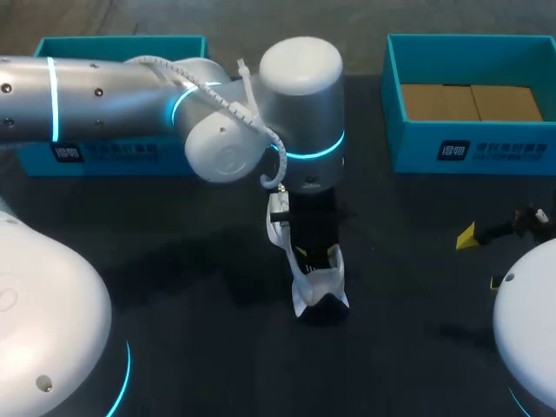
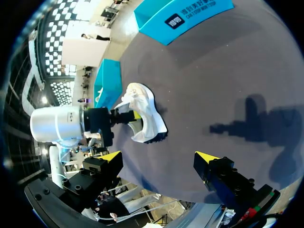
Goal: Take the shoe out of the shoebox, open the shoe tongue, remove and reinsert the insole, then place the shoe into the shoebox
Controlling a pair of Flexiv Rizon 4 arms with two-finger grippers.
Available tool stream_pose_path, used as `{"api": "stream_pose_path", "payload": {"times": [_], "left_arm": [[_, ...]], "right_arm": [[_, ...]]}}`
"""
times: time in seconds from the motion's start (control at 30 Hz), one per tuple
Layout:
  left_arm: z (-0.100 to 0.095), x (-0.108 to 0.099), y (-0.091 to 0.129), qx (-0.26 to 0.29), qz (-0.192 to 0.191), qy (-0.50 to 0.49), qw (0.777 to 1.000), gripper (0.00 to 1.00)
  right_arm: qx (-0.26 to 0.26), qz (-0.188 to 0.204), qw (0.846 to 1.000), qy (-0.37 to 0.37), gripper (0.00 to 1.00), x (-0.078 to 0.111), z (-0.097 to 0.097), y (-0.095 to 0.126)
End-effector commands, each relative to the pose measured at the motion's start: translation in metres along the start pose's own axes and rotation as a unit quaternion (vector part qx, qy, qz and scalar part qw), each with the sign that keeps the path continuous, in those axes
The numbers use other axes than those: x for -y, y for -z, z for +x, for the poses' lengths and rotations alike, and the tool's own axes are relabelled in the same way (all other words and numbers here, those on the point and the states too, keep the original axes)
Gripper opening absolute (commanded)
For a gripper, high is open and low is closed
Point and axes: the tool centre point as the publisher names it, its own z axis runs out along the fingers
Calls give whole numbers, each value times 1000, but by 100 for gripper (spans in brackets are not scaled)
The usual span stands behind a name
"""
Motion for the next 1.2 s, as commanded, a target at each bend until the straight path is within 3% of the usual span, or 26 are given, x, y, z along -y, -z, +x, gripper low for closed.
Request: {"api": "stream_pose_path", "payload": {"times": [0.03,0.27,0.33,0.43,1.2], "left_arm": [[5,-2,4,-2,-3,4,1000,49],[13,-7,6,-4,-6,19,1000,62],[14,-8,6,-4,-6,21,1000,72],[16,-8,8,-3,-6,25,1000,100],[25,-21,24,21,-16,47,999,100]], "right_arm": [[1,-8,1000,-1,100,11,0,7],[1,-8,1000,-1,100,11,0,7],[1,-8,1000,-1,100,11,0,7],[1,-8,1000,-1,100,11,0,7],[1,-8,1000,-1,100,11,0,7]]}}
